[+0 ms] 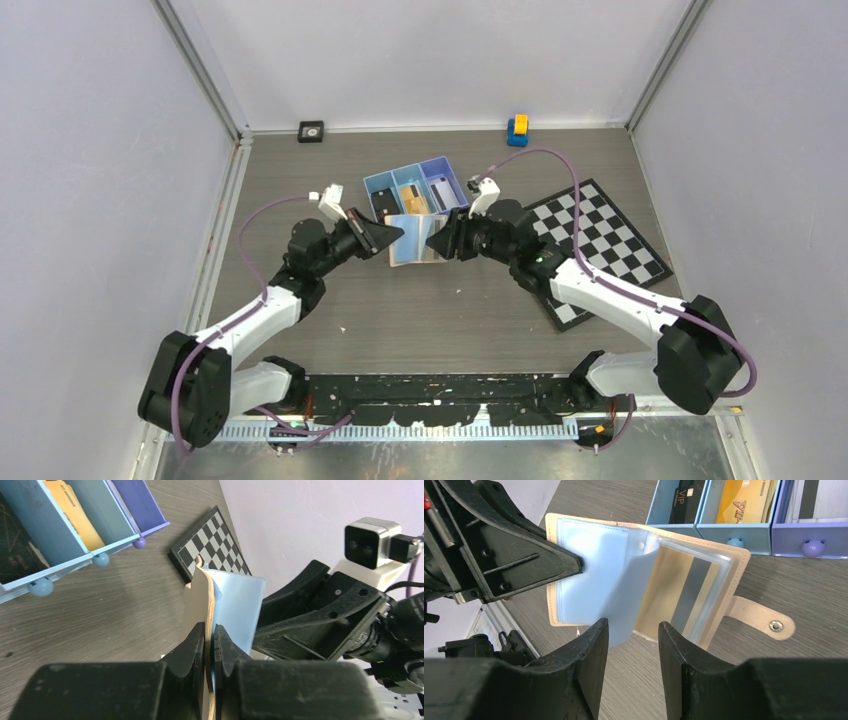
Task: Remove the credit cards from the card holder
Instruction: Remove the credit card from the card holder.
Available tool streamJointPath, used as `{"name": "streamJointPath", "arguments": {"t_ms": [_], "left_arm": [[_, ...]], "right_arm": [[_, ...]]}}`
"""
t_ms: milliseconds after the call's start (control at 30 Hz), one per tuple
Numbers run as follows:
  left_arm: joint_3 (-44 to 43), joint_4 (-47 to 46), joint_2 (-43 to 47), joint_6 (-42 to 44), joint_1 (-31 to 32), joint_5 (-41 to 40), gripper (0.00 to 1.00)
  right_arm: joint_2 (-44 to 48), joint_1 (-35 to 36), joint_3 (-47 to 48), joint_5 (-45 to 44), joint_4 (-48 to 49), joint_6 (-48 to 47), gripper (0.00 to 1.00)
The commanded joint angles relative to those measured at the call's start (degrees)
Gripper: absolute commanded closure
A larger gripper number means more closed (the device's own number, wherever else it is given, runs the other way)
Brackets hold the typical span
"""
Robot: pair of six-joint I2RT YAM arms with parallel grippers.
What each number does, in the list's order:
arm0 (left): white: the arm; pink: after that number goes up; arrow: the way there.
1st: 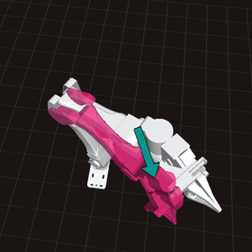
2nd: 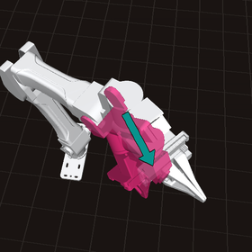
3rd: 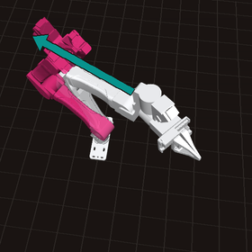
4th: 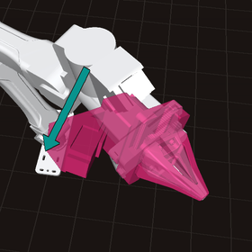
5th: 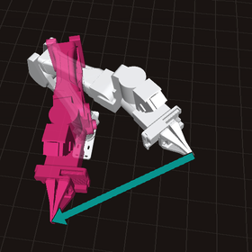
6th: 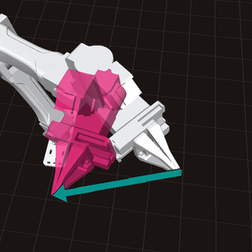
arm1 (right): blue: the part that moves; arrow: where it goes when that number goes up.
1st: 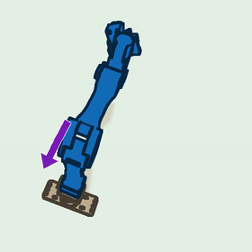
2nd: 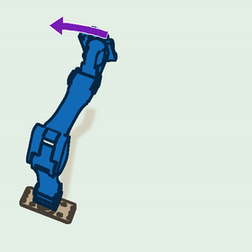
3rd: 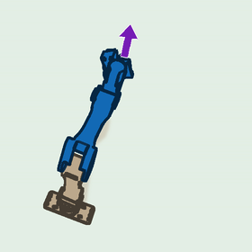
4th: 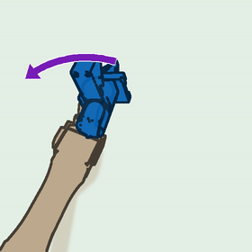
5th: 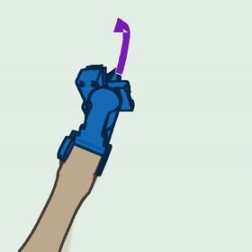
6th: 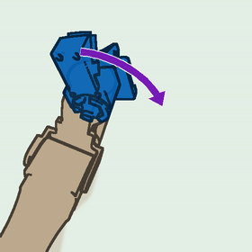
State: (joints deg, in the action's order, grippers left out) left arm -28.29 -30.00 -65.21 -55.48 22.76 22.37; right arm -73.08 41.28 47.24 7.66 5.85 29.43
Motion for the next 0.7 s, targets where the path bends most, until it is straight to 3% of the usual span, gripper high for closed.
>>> {"name": "streamJointPath", "arguments": {"t_ms": [0, 233, 400, 433, 533, 667], "left_arm": [[-2.82, -7.59, -0.94, -1.71, 0.02, 4.05, 1.00], [-3.61, -10.64, -4.19, -3.87, 0.00, 7.25, 1.00], [-3.72, -13.07, -5.81, -5.51, 0.05, 8.81, 1.00], [-3.78, -13.61, -6.16, -5.70, 0.01, 9.19, 1.00], [-4.18, -14.50, -7.11, -6.24, 0.01, 10.63, 0.99], [-5.08, -15.32, -9.02, -6.94, 0.29, 12.23, 0.95]], "right_arm": [[-1.53, 0.35, 1.92, 2.18, 2.49, -0.47, 0.54], [-3.13, 0.32, 1.53, 10.76, 7.36, 0.77, 0.54], [-2.89, 0.32, 1.29, 9.77, 7.31, 0.62, 0.53], [-3.14, 0.30, 1.47, 9.44, 7.07, 0.65, 0.55], [-4.54, 0.37, 2.63, 9.18, 5.83, 1.00, 0.76], [-5.67, 0.34, 3.29, 8.17, 5.23, 1.50, 0.78]]}}
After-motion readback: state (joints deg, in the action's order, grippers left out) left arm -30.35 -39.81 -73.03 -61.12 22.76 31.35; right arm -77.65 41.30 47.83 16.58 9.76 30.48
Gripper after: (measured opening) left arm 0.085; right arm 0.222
